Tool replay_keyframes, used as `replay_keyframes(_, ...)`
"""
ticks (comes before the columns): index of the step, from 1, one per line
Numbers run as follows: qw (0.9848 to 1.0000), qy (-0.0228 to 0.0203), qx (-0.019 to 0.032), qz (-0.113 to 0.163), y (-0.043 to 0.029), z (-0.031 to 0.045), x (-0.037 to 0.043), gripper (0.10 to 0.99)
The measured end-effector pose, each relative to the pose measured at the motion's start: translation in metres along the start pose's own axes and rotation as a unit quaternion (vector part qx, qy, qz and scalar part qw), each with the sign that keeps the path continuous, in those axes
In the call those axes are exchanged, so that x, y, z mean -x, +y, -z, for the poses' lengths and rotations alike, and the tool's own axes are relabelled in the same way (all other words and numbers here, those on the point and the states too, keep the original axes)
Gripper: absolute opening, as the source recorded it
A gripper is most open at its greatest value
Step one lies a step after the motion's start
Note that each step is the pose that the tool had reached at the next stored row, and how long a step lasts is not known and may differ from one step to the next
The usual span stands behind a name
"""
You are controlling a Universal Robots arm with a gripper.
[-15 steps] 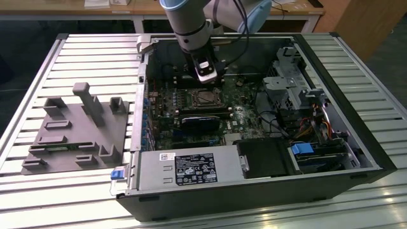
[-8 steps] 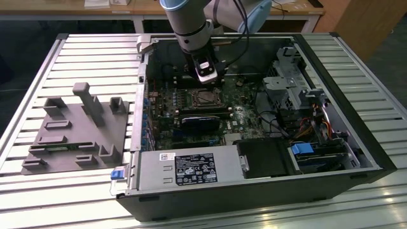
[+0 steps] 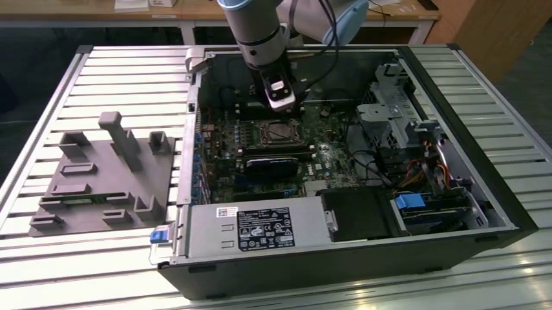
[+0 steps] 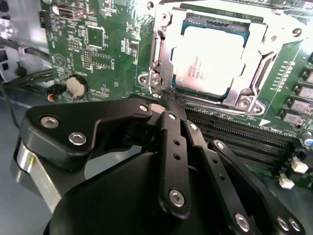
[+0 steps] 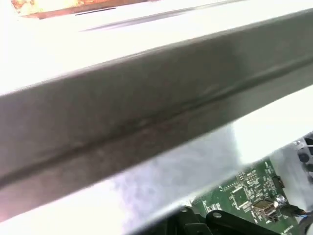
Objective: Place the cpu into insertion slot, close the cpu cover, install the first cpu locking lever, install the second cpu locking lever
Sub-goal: 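Install the first cpu locking lever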
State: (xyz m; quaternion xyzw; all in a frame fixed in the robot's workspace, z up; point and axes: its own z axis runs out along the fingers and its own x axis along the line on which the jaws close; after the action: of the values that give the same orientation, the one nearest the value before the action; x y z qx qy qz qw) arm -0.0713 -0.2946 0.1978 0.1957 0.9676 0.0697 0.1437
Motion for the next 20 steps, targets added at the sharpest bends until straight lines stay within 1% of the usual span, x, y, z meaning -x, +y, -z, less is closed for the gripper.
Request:
replay_keyframes(8, 1.0, -0.0001, -0.0001, 0.0, 0.0031, 0.0151, 0.004, 0.102)
replay_keyframes(13, 1.0, 0.0001, -0.0003, 0.0, 0.0032, 0.0157, 0.0042, 0.102)
replay_keyframes(14, 1.0, 0.0019, -0.0011, 0.0, 0.0033, 0.0156, 0.0044, 0.102)
replay_keyframes(15, 1.0, 0.0056, -0.0028, 0.0, 0.0033, 0.0155, 0.0045, 0.102)
replay_keyframes(16, 0.9999, 0.012, -0.0057, -0.001, 0.0035, 0.0152, 0.0048, 0.102)
replay_keyframes(17, 0.9995, 0.0278, -0.0135, -0.002, 0.0038, 0.0145, 0.0059, 0.102)
replay_keyframes(19, 0.9989, 0.0416, -0.0208, -0.003, 0.0046, 0.0137, 0.0077, 0.102)
replay_keyframes(20, 0.9981, 0.0546, -0.0278, -0.004, 0.0054, 0.0129, 0.0097, 0.102)
